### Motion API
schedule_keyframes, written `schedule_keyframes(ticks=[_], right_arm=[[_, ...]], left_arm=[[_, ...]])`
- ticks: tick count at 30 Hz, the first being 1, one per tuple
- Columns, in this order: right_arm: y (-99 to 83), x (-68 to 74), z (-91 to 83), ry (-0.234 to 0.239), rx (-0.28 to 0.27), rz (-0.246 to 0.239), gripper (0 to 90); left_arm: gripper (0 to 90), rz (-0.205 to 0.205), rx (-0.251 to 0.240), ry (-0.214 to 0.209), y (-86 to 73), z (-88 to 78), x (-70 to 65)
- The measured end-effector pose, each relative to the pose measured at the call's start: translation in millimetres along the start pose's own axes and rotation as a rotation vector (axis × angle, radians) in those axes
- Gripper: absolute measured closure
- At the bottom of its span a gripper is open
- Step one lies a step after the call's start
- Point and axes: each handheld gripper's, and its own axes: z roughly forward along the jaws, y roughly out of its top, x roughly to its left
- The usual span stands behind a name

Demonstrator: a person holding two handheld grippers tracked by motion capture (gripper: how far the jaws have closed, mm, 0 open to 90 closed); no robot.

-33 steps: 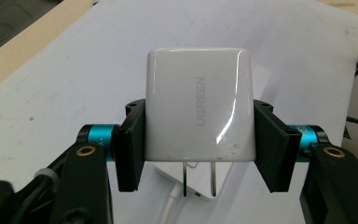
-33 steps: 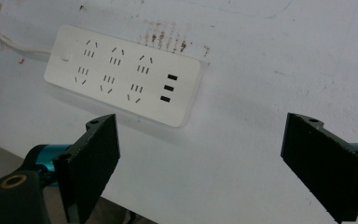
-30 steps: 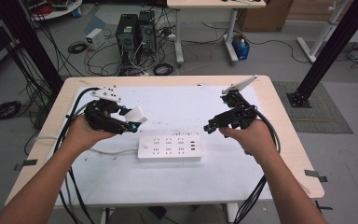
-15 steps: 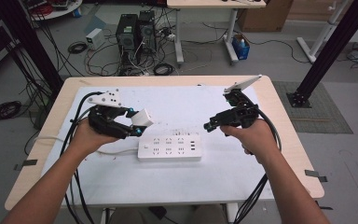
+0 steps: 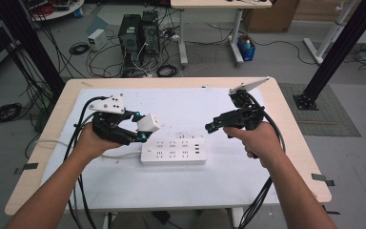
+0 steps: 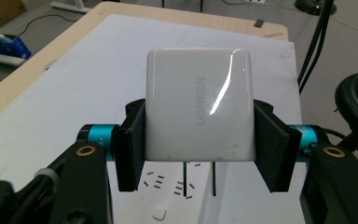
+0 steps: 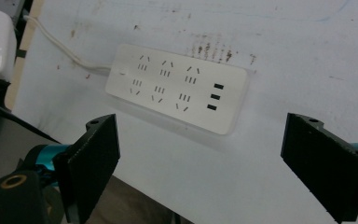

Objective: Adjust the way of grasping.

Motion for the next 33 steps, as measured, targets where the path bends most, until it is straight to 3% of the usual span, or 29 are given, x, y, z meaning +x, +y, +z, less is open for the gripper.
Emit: schedule_keyframes(ticks=[1,2,3,4,12,13,15,26,33], right_arm=[[0.1,0.2,-0.2,0.016,-0.006,0.004,11.0],[0.5,2.0,-0.9,0.084,-0.014,0.028,10.9],[0.5,2.0,-0.9,0.084,-0.014,0.028,10.9],[0.9,4.6,0.3,0.153,-0.017,0.040,11.0],[3.6,19.6,14.0,0.292,0.014,0.056,11.0],[3.6,19.6,14.0,0.292,0.014,0.056,11.0],[3.8,23.5,20.8,0.345,0.032,0.060,11.0],[8.3,36.9,38.9,0.391,0.080,0.066,11.0],[10.6,45.0,55.0,0.446,0.121,0.079,11.1]], left_arm=[[42.6,-0.001,-0.002,-0.001,0.1,0.2,-0.6],[42.6,0.008,0.000,-0.009,0.5,0.7,-1.2],[42.6,0.008,0.000,-0.009,0.5,0.7,-1.2],[42.6,0.012,0.003,-0.011,1.1,1.5,-2.5],[42.6,0.017,0.005,-0.036,2.5,7.8,-6.3],[42.6,0.021,0.003,-0.041,3.0,9.1,-7.3],[42.6,0.029,0.004,-0.052,4.4,11.7,-9.5],[42.6,0.052,0.025,-0.086,8.5,25.2,-17.3],[42.6,0.065,0.037,-0.094,9.6,33.4,-19.9]])
